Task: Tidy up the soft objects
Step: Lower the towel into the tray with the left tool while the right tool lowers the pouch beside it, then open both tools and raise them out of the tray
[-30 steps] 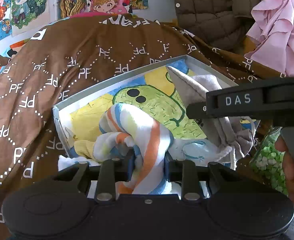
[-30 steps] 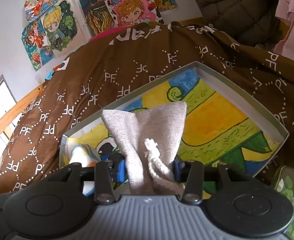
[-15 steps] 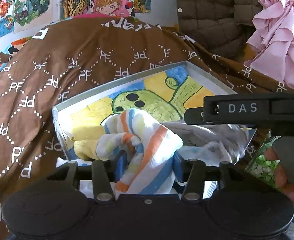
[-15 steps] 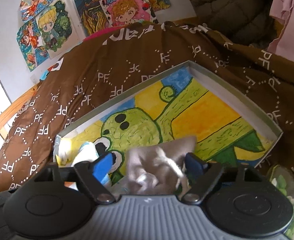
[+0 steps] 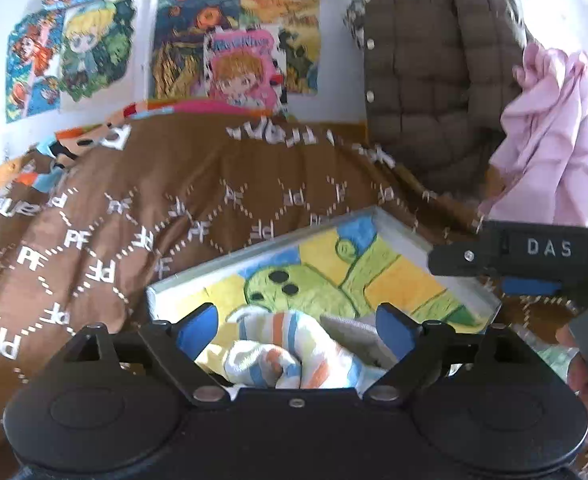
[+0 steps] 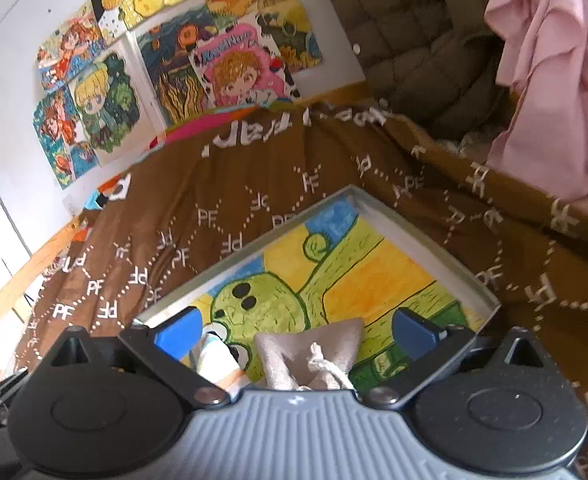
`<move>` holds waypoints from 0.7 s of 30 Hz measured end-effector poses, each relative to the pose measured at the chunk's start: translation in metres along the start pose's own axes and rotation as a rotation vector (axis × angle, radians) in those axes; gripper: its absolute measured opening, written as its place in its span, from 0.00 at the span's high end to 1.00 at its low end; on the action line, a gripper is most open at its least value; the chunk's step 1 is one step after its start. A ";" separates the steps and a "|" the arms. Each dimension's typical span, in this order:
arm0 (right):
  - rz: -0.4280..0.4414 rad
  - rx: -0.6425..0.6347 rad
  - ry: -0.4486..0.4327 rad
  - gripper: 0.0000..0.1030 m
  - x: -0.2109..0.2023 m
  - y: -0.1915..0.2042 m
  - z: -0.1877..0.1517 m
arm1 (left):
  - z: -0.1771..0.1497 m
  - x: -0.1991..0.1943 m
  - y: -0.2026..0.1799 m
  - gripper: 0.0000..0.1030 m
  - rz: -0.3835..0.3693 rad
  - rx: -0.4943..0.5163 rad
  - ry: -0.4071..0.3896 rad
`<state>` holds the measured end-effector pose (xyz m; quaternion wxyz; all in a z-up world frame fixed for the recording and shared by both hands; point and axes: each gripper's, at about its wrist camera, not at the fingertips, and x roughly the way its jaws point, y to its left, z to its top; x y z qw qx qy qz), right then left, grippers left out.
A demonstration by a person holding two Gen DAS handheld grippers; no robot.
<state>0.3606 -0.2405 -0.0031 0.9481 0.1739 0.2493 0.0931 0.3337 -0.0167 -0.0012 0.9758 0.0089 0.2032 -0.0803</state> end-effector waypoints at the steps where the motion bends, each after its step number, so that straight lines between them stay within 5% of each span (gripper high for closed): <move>1: -0.001 0.000 -0.010 0.00 -0.008 0.000 0.002 | 0.003 -0.008 0.000 0.11 0.004 -0.005 -0.016; 8: 0.004 -0.049 -0.115 0.00 -0.071 0.007 0.014 | 0.020 -0.071 -0.002 0.01 0.020 -0.033 -0.121; 21: -0.011 -0.186 -0.268 0.00 -0.190 0.032 -0.009 | 0.011 -0.177 -0.032 0.01 0.050 -0.022 -0.223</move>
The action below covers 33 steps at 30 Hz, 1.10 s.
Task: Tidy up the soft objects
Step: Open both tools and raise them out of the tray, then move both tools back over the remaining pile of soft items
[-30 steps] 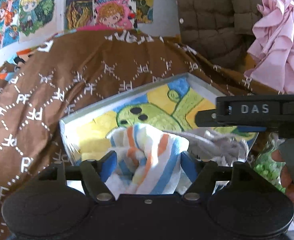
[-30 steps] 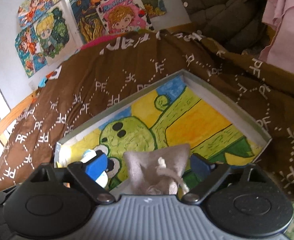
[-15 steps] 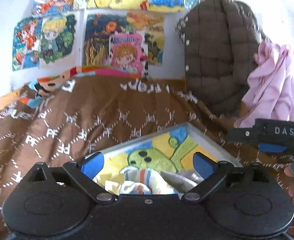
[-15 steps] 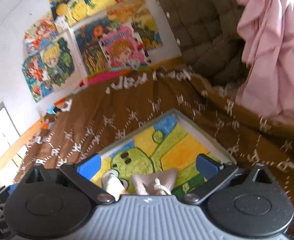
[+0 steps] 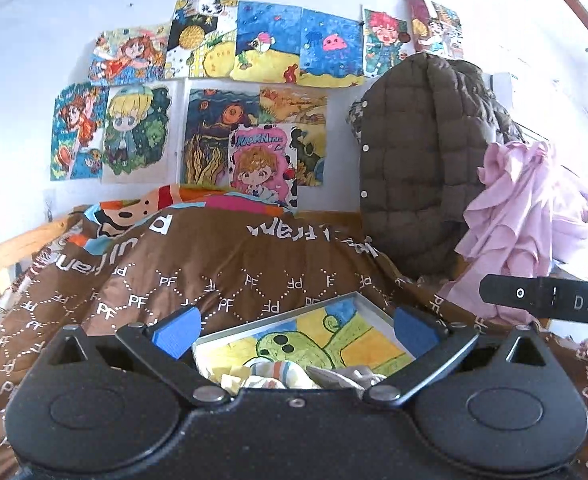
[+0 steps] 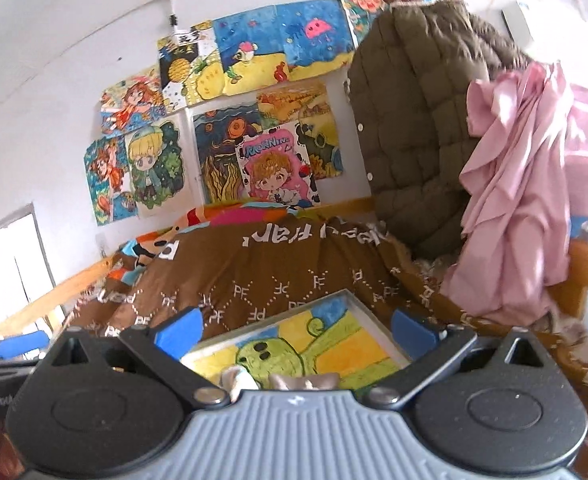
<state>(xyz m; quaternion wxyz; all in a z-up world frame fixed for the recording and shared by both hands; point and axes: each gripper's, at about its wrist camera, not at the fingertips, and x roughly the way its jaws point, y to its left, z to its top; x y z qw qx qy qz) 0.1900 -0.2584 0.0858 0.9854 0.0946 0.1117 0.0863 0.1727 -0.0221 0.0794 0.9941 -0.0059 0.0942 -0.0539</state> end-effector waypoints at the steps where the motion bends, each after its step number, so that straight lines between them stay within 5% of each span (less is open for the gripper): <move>1: -0.011 -0.015 -0.007 0.00 -0.009 0.001 -0.003 | -0.004 -0.008 -0.003 0.01 0.013 0.000 -0.009; 10: -0.022 -0.089 -0.001 0.00 -0.073 0.005 -0.037 | -0.036 -0.060 -0.010 0.01 0.071 -0.013 0.016; 22: -0.037 -0.063 0.161 0.00 -0.106 0.000 -0.072 | -0.067 -0.100 -0.018 0.01 0.135 0.013 0.119; 33: -0.069 -0.142 0.343 0.00 -0.093 0.013 -0.102 | -0.094 -0.083 -0.022 0.01 0.110 0.018 0.334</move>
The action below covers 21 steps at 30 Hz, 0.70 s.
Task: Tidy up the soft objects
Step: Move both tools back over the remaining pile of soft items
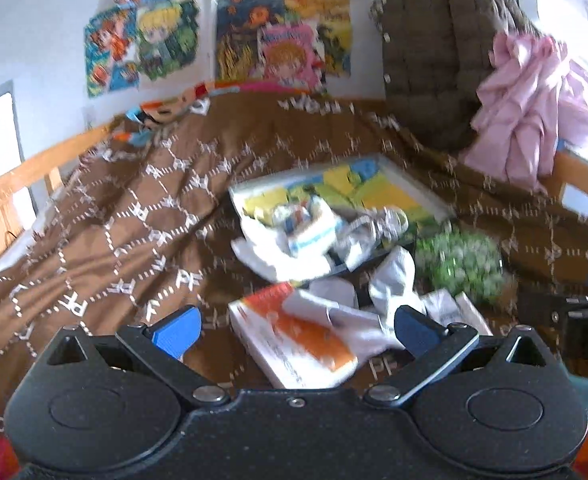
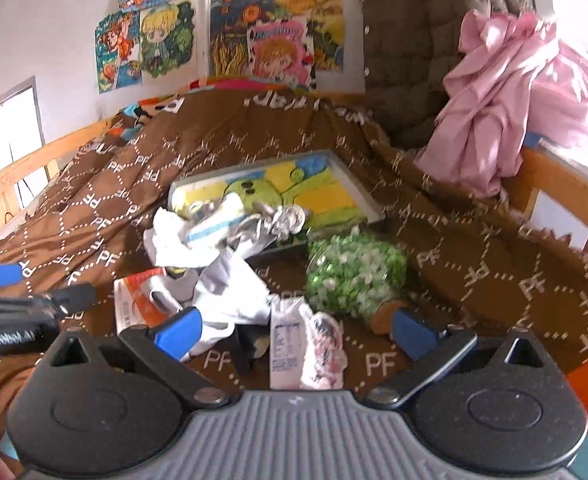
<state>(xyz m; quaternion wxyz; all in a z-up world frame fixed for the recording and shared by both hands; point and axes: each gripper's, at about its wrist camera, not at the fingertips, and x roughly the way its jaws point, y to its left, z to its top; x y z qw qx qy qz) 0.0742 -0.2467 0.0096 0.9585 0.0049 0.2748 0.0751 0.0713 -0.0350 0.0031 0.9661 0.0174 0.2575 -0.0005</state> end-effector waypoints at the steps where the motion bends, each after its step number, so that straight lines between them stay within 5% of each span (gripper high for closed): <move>1: 0.001 0.006 0.019 0.00 0.003 -0.002 0.000 | -0.001 0.003 -0.001 0.01 -0.005 0.007 0.016; 11: -0.004 0.085 0.283 0.00 0.040 -0.014 -0.014 | -0.011 0.025 -0.003 0.01 -0.005 0.025 0.158; 21: 0.019 0.105 0.361 0.00 0.056 -0.018 -0.017 | -0.020 0.039 -0.012 0.01 -0.061 0.073 0.225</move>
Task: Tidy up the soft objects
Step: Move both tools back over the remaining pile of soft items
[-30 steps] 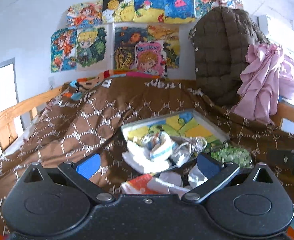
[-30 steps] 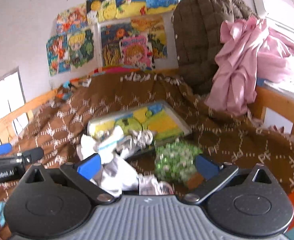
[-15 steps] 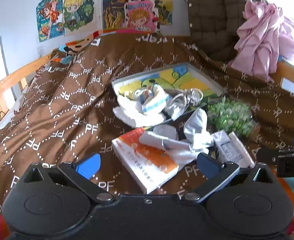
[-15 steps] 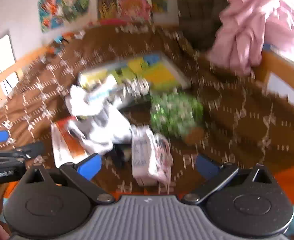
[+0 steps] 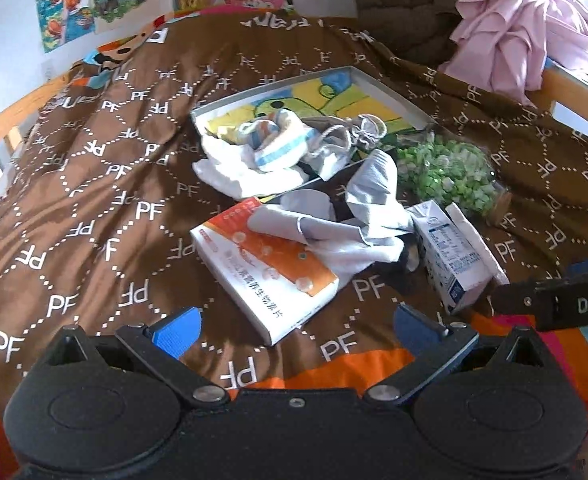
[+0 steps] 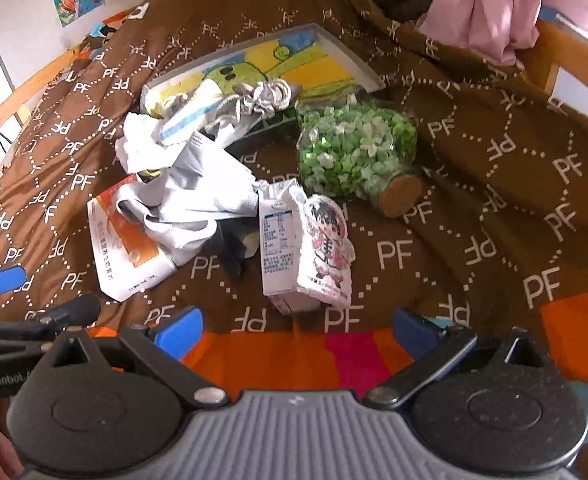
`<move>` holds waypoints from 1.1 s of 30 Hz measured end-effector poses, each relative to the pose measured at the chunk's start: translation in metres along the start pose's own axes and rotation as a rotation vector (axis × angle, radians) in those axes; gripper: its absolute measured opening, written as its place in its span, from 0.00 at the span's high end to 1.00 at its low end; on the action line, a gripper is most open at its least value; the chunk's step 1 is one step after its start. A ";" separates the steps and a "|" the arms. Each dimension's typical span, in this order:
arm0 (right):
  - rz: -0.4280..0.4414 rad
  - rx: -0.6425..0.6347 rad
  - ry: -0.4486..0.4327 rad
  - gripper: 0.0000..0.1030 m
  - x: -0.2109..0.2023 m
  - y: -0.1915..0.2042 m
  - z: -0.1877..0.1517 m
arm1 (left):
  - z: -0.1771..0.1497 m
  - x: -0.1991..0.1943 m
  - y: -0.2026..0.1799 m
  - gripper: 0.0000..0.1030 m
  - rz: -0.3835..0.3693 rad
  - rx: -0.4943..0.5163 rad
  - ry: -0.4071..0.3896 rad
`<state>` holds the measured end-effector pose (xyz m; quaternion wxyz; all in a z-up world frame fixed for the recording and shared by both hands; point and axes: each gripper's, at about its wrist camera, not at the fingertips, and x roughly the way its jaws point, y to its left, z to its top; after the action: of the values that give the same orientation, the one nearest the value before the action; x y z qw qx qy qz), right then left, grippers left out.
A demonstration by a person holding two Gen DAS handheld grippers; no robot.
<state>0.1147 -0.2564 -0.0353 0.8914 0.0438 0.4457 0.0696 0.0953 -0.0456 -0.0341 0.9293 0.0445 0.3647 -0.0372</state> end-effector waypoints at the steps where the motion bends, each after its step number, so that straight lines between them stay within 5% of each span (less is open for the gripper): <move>1: 0.004 0.004 0.010 0.00 0.002 -0.001 0.001 | 0.000 0.002 0.000 0.01 -0.001 0.002 0.006; 11: -0.009 0.019 0.162 0.00 0.042 -0.018 0.014 | -0.004 0.031 -0.007 0.01 -0.036 0.024 0.107; 33: -0.110 -0.248 -0.070 0.00 0.022 0.009 0.024 | 0.011 0.022 0.005 0.01 -0.027 -0.069 -0.023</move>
<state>0.1464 -0.2438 -0.0372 0.9073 -0.0888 0.4043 0.0734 0.1193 -0.0431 -0.0406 0.9338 0.0071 0.3558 -0.0379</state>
